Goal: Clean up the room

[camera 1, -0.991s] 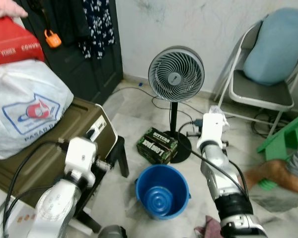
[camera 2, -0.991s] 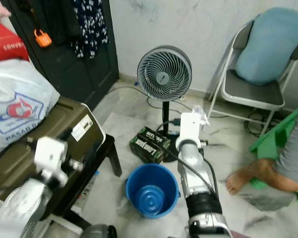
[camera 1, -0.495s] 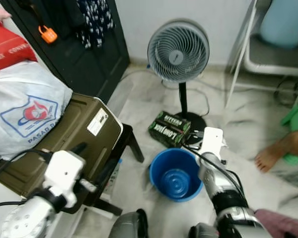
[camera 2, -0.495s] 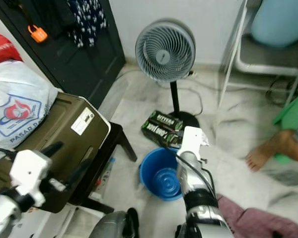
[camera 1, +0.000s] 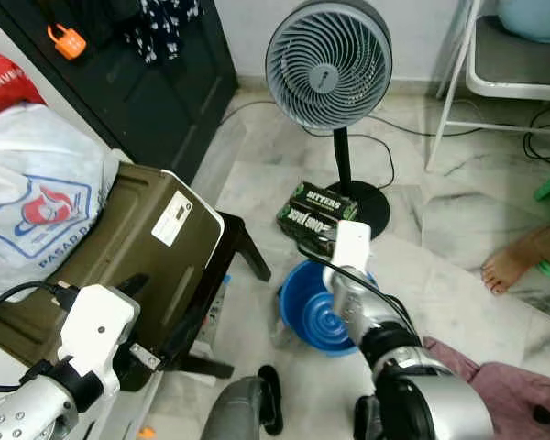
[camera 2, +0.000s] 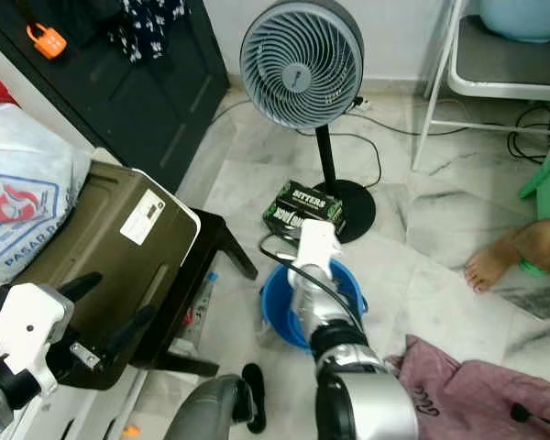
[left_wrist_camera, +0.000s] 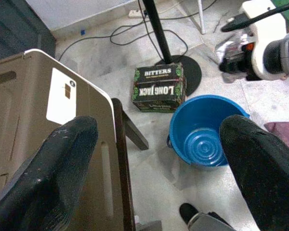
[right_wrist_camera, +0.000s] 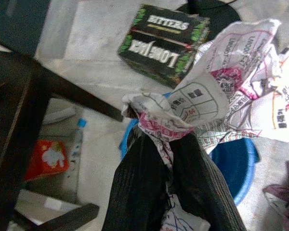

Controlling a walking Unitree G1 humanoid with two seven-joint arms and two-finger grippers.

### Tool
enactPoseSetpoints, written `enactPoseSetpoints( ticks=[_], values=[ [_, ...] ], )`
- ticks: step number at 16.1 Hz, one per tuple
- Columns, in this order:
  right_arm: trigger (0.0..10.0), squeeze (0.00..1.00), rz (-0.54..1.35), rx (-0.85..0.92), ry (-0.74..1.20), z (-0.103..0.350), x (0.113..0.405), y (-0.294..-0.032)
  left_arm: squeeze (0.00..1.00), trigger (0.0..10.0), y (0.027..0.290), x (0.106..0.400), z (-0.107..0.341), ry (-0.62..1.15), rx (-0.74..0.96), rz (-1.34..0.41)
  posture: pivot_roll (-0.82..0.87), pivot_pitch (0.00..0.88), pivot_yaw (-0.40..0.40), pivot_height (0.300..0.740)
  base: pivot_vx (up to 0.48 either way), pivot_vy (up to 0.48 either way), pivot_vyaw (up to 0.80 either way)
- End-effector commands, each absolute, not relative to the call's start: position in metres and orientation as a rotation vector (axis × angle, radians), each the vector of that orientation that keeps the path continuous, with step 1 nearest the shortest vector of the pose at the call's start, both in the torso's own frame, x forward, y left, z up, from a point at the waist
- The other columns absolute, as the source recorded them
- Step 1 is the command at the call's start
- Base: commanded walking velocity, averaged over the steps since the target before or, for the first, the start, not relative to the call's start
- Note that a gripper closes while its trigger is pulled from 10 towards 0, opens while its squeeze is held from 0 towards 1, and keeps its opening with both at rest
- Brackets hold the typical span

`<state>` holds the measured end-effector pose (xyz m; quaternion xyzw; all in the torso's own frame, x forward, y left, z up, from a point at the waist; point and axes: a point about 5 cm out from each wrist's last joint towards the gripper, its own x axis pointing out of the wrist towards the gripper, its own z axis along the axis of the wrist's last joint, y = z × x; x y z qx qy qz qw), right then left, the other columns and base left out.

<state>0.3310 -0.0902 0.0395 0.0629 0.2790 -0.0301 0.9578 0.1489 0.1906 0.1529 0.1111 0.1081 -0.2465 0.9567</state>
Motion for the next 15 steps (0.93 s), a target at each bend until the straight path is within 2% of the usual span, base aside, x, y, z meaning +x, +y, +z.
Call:
enactPoseSetpoints(
  ticks=[1,5,7,8,9,15],
  values=[
    [10.0,0.00,-0.012,0.141,0.590,0.037,0.327,-0.074,0.00,10.0,0.194,0.145,0.154,0.237,0.238,-0.472,0.26,0.285,0.194,0.740,0.000,0.000,0.00],
    [10.0,0.00,0.014,0.151,0.543,0.045,0.335,-0.066,0.00,10.0,0.194,0.144,0.155,0.249,0.236,-0.461,0.26,0.279,0.189,0.740,0.000,0.000,0.00],
    [10.0,0.42,0.008,0.153,0.543,0.045,0.335,-0.069,0.00,10.0,0.194,0.146,0.155,0.245,0.237,-0.461,0.26,0.276,0.188,0.740,0.000,0.000,0.00],
    [10.0,0.93,0.001,0.154,0.540,0.045,0.336,-0.071,0.00,10.0,0.193,0.146,0.154,0.247,0.237,-0.460,0.25,0.275,0.187,0.740,0.000,0.000,0.00],
    [10.0,1.00,-0.006,0.155,0.537,0.045,0.337,-0.074,0.00,10.0,0.193,0.146,0.154,0.248,0.237,-0.460,0.25,0.276,0.188,0.740,0.000,0.000,0.00],
    [10.0,1.00,-0.019,0.164,0.520,0.047,0.339,-0.077,0.00,10.0,0.192,0.146,0.154,0.249,0.244,-0.459,0.25,0.277,0.192,0.740,0.000,0.000,0.00]
  ],
)
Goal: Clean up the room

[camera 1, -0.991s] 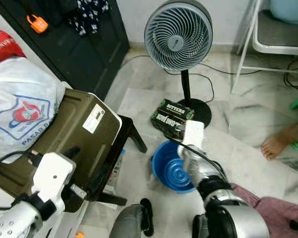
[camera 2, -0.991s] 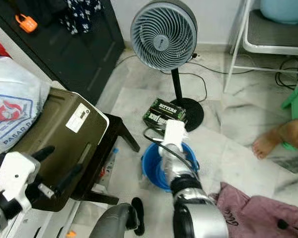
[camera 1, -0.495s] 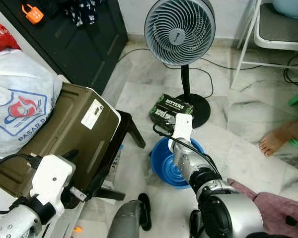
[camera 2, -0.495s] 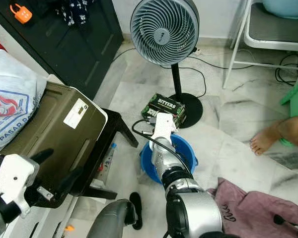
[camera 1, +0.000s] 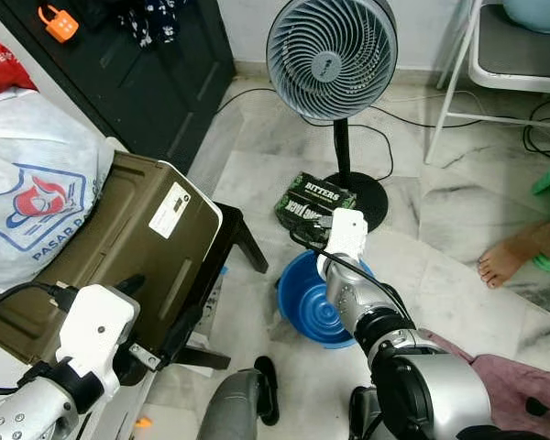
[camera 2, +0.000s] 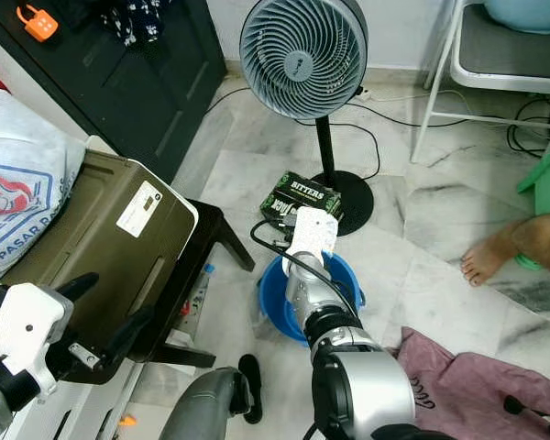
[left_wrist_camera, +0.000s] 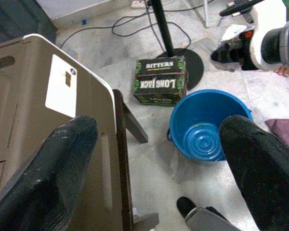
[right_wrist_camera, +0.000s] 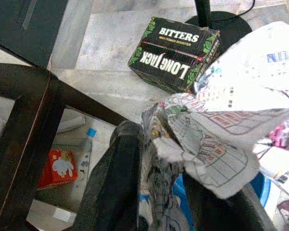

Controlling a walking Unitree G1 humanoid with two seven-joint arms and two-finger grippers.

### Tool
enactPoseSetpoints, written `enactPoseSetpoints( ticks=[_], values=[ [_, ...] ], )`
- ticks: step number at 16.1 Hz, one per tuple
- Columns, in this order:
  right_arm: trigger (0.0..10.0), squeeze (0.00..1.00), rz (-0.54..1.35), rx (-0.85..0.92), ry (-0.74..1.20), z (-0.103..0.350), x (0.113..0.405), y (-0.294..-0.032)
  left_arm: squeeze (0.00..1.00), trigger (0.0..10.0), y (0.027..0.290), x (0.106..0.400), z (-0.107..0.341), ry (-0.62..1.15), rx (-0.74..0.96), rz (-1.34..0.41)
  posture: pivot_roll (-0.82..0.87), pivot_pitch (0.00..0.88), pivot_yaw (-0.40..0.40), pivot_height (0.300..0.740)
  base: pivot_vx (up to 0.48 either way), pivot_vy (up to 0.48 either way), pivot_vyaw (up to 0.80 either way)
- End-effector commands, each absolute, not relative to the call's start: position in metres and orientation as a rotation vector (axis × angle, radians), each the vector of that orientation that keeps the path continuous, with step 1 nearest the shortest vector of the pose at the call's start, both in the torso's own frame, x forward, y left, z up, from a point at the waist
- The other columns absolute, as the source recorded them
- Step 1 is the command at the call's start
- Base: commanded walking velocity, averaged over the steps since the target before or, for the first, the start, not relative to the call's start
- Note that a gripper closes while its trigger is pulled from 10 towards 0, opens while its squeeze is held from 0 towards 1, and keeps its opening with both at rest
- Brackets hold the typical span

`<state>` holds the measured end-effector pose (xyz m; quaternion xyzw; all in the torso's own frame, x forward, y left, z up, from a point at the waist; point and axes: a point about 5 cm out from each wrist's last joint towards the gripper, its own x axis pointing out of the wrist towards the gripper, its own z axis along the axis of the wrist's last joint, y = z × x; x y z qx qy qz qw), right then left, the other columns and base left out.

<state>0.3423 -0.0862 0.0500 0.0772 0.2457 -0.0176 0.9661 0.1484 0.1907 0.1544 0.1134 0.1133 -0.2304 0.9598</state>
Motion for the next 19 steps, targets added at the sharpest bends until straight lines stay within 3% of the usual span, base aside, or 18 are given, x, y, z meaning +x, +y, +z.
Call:
enactPoseSetpoints(
  ticks=[1,11,19],
  values=[
    [10.0,1.00,-0.020,0.166,0.516,0.048,0.340,-0.077,0.00,10.0,0.193,0.146,0.154,0.250,0.246,-0.459,0.25,0.277,0.193,0.740,0.000,0.000,0.00],
    [10.0,1.00,-0.046,0.190,0.486,0.052,0.344,-0.085,0.00,10.0,0.194,0.147,0.154,0.251,0.257,-0.457,0.26,0.276,0.199,0.740,0.000,0.000,0.00],
    [10.0,1.00,0.123,0.369,0.398,0.072,0.352,-0.060,0.00,10.0,0.194,0.149,0.154,0.248,0.265,-0.454,0.27,0.259,0.194,0.740,0.000,0.000,0.00]
  ],
)
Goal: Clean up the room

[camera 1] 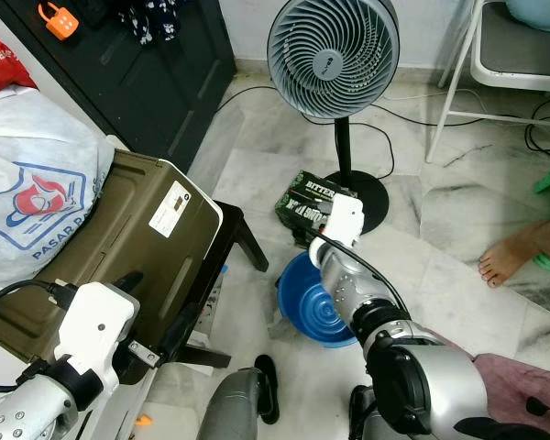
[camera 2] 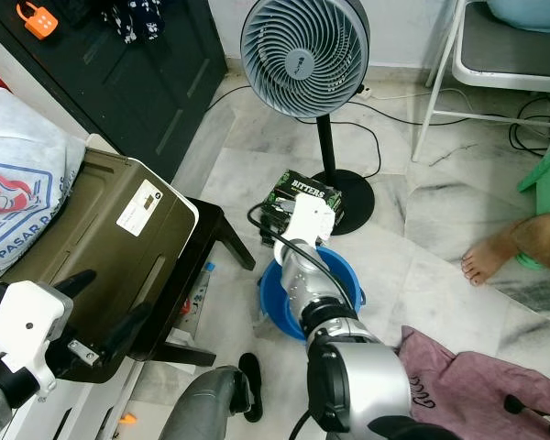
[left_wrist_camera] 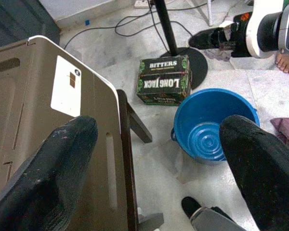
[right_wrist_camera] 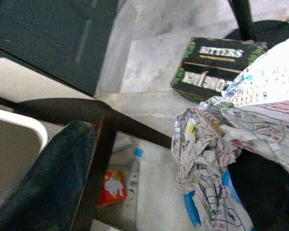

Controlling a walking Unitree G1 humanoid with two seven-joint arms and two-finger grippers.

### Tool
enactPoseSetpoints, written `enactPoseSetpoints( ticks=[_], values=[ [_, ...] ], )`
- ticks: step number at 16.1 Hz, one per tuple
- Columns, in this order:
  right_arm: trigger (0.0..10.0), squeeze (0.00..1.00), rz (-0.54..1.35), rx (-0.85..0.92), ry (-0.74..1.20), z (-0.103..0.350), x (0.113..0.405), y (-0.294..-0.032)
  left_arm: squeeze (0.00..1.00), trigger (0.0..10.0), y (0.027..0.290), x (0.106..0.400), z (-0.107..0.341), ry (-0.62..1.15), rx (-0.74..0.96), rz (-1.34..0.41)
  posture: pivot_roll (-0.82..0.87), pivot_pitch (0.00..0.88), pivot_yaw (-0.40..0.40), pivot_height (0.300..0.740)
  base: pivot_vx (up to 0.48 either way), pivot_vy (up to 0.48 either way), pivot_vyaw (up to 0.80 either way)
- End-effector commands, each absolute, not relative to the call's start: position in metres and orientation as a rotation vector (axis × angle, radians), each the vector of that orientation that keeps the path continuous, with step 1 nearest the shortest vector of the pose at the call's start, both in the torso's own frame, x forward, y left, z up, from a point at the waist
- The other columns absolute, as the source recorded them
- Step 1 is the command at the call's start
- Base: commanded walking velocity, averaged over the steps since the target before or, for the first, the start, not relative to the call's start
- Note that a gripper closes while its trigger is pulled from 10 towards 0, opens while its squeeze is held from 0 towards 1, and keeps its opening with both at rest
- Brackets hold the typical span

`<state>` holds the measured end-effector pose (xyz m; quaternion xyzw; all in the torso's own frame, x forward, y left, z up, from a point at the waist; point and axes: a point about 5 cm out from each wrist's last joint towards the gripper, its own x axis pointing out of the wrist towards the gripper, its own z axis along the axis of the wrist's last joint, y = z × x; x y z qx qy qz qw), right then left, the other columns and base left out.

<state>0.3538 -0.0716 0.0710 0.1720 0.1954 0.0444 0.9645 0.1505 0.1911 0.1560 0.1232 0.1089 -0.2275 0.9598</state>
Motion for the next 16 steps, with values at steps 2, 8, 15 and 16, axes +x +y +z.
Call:
enactPoseSetpoints(
  ticks=[2,8,15,16],
  values=[
    [10.0,1.00,0.136,0.357,0.386,0.073,0.353,-0.061,0.00,10.0,0.194,0.150,0.154,0.245,0.266,-0.454,0.26,0.256,0.194,0.740,0.000,0.000,0.00],
    [10.0,1.00,0.164,0.198,0.363,0.069,0.350,-0.066,0.00,10.0,0.191,0.152,0.153,0.241,0.263,-0.465,0.25,0.252,0.193,0.740,0.000,0.000,0.00],
    [10.0,1.00,0.098,0.165,0.307,0.063,0.333,-0.063,0.00,10.0,0.189,0.154,0.151,0.239,0.254,-0.463,0.24,0.252,0.181,0.740,0.000,0.000,0.00],
    [10.0,1.00,0.104,0.178,0.291,0.063,0.329,-0.063,0.00,10.0,0.188,0.154,0.150,0.238,0.252,-0.465,0.23,0.251,0.179,0.740,0.000,0.000,0.00]
  ],
)
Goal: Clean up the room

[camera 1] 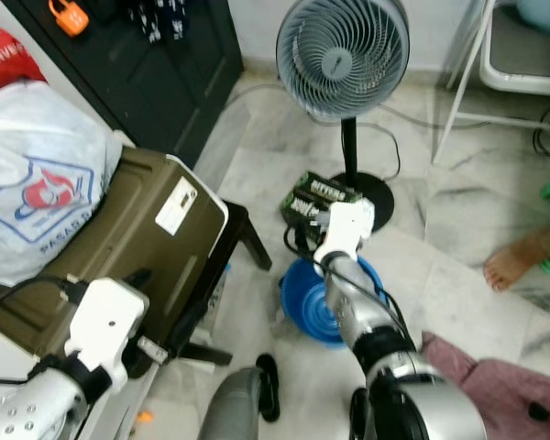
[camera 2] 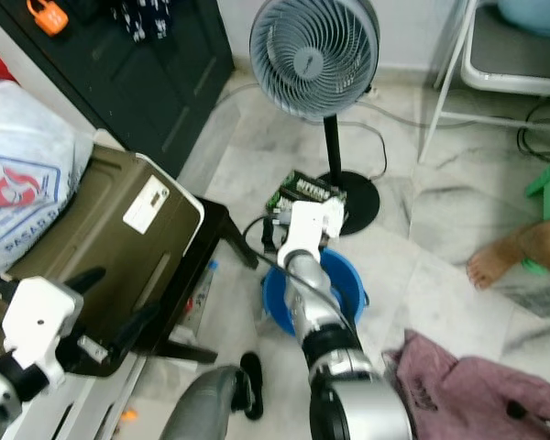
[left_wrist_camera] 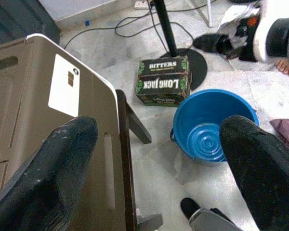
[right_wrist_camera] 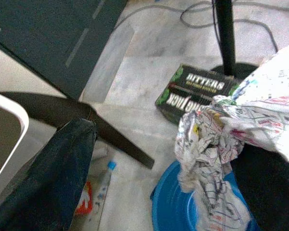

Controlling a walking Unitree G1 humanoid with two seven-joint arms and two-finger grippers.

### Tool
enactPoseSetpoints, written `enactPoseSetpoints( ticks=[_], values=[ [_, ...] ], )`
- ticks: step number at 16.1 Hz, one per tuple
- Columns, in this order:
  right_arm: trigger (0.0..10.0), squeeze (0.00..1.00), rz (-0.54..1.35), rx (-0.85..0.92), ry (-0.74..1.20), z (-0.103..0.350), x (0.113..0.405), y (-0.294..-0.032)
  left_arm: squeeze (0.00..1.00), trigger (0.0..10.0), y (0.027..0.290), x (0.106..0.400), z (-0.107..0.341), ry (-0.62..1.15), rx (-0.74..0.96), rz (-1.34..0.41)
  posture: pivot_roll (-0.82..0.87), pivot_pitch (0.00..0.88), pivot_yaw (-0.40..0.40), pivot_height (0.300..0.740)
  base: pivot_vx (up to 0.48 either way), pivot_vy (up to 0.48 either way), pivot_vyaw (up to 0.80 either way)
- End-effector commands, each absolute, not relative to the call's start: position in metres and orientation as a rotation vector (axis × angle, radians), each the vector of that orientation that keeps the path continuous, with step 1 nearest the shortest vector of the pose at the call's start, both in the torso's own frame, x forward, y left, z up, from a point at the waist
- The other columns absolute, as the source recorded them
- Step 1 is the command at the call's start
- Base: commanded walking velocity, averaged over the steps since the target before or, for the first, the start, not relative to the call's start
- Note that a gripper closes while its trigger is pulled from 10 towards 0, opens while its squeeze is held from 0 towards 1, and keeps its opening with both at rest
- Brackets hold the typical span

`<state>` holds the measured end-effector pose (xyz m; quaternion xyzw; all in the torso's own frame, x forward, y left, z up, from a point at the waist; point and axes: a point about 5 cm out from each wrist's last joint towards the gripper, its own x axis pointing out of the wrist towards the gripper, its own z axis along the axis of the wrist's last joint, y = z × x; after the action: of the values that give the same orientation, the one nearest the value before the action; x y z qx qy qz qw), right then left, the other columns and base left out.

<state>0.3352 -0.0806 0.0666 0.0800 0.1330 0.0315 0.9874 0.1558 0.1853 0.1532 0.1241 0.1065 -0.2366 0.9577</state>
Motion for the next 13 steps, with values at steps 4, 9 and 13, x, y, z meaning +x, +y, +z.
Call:
enactPoseSetpoints(
  ticks=[4,9,13],
  values=[
    [10.0,1.00,0.095,0.269,0.360,0.056,0.321,-0.068,0.00,10.0,0.188,0.156,0.149,0.237,0.256,-0.467,0.23,0.248,0.179,0.740,0.000,0.000,0.00],
    [10.0,1.00,0.167,0.099,0.434,0.042,0.311,-0.070,0.00,10.0,0.185,0.157,0.147,0.238,0.267,-0.485,0.22,0.248,0.182,0.740,0.000,0.000,0.00],
    [10.0,1.00,0.209,0.053,0.427,0.044,0.310,-0.069,0.00,10.0,0.186,0.158,0.147,0.241,0.275,-0.491,0.22,0.246,0.186,0.740,0.000,0.000,0.00]
  ],
)
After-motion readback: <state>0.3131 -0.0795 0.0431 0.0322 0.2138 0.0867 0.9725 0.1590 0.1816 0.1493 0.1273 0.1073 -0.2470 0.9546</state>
